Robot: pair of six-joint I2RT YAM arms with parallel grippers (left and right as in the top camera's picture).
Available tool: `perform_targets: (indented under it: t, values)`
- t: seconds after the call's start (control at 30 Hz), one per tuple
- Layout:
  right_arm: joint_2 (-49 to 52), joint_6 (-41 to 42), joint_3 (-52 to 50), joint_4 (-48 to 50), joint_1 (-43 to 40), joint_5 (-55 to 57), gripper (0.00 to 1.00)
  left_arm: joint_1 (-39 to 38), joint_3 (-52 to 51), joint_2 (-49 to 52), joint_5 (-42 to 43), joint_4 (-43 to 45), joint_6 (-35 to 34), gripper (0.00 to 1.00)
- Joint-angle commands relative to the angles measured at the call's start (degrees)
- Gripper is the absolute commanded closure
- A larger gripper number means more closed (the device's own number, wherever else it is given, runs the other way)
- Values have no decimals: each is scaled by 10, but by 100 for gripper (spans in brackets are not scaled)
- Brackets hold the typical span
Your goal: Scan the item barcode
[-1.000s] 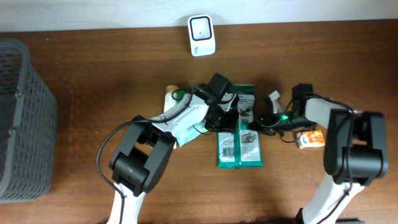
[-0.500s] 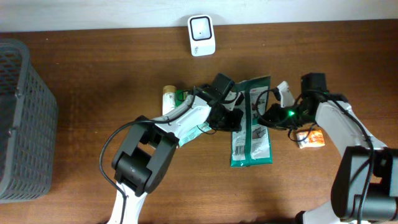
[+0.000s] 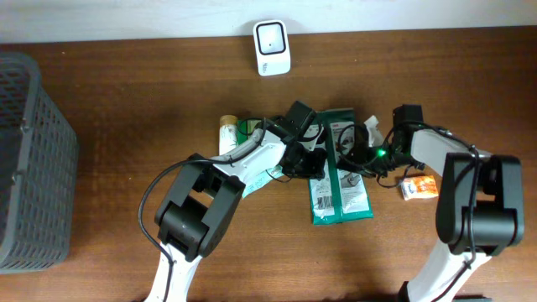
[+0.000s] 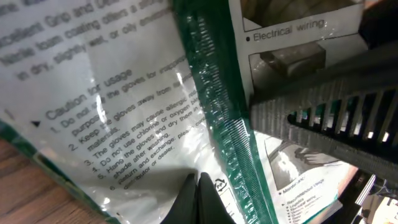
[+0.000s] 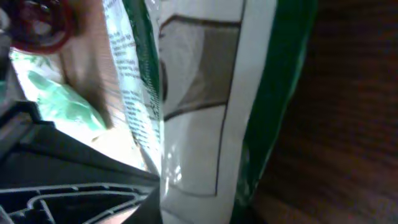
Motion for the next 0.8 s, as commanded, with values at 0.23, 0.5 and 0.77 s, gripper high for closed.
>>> perform_targets:
  t: [0.23, 0.5, 0.77]
  values:
    - [39, -41, -10, 21, 21, -4, 96, 3, 9, 18, 1, 0, -7, 100]
    - [13, -58, 6, -13, -14, -43, 96, 45, 103, -12, 11, -75, 59, 100]
    - [-139, -69, 117, -137, -15, -113, 96, 203, 256, -110, -7, -236, 118, 100]
